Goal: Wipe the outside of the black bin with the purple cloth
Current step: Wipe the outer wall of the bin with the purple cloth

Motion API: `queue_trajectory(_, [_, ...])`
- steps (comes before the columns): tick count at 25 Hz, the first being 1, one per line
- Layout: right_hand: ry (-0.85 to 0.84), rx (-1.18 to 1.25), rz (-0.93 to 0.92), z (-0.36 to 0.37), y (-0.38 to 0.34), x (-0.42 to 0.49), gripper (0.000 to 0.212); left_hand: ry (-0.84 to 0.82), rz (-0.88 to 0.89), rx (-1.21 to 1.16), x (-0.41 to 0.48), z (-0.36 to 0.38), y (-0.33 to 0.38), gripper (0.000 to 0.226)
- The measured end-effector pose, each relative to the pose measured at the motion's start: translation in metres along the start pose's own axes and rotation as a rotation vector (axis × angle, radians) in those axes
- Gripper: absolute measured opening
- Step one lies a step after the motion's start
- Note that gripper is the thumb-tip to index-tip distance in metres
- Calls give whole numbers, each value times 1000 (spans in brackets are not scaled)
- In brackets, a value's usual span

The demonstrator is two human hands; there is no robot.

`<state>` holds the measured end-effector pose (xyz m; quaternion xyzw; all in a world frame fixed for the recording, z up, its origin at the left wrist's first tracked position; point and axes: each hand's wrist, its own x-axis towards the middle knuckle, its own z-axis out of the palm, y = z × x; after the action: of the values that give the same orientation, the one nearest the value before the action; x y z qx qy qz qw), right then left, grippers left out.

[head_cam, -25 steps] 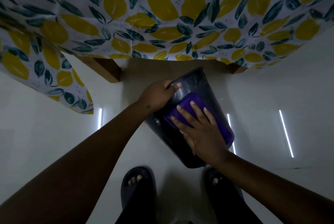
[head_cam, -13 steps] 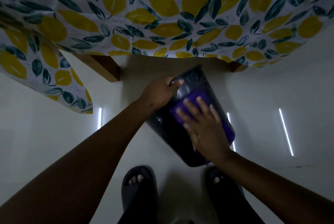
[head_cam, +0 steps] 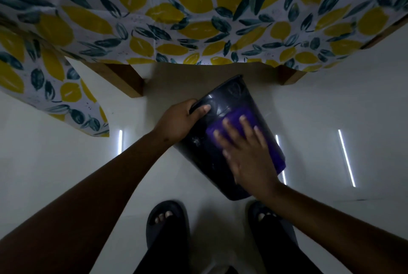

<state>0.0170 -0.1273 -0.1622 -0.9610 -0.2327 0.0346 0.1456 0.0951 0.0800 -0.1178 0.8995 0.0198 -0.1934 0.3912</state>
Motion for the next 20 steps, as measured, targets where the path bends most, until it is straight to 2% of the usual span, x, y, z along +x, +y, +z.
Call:
queue_trajectory(2, [-23, -86, -192, 0, -3, -11, 58, -24, 11, -29, 3, -1, 5, 20])
queue_trajectory(3, [-10, -56, -189, -2, 3, -5, 55, -25, 16, -41, 2, -2, 7, 21])
queue_trajectory(4, [9, 31, -84, -5, 9, 6, 53, -18, 29, -49, 2, -2, 10, 22])
queue_trajectory(6, [79, 325, 347, -9, 26, 33, 50, 11, 45, -70, 2, 2, 10, 27])
queue_trajectory(7, [96, 416, 496, -11, 27, 39, 50, 30, 39, -69, 2, 4, 10, 31])
queue_trajectory(8, [94, 403, 531, -10, 22, 37, 50, 41, 31, -56, 2, 4, 9, 34])
queue_trajectory(9, [79, 307, 438, -6, 13, 28, 50, 34, 24, -26, 3, 4, 8, 36])
queue_trajectory(11, [11, 74, 51, -1, -8, 1, 53, 7, 23, 36, 6, 1, 5, 36])
queue_trajectory(12, [-12, 32, -85, 1, -9, -8, 54, -7, 29, 47, 7, -1, 5, 34])
queue_trajectory(13, [-17, 18, -156, 1, -5, -8, 53, -18, 32, 48, 7, -3, 6, 31])
queue_trajectory(14, [1, 32, -142, 0, 1, -2, 52, -25, 36, 43, 7, -4, 8, 27])
queue_trajectory(15, [20, 101, -28, -1, 8, 9, 50, -26, 42, 40, 7, -5, 11, 24])
queue_trajectory(17, [62, 379, 370, -7, 23, 30, 50, -3, 45, 45, 6, -2, 13, 23])
queue_trajectory(18, [64, 472, 510, -9, 26, 34, 51, 22, 42, 53, 6, -1, 13, 25])
queue_trajectory(19, [44, 466, 556, -10, 20, 32, 53, 43, 35, 65, 7, 1, 12, 28])
queue_trajectory(20, [23, 373, 504, -7, 9, 23, 54, 58, 26, 78, 6, 1, 12, 30])
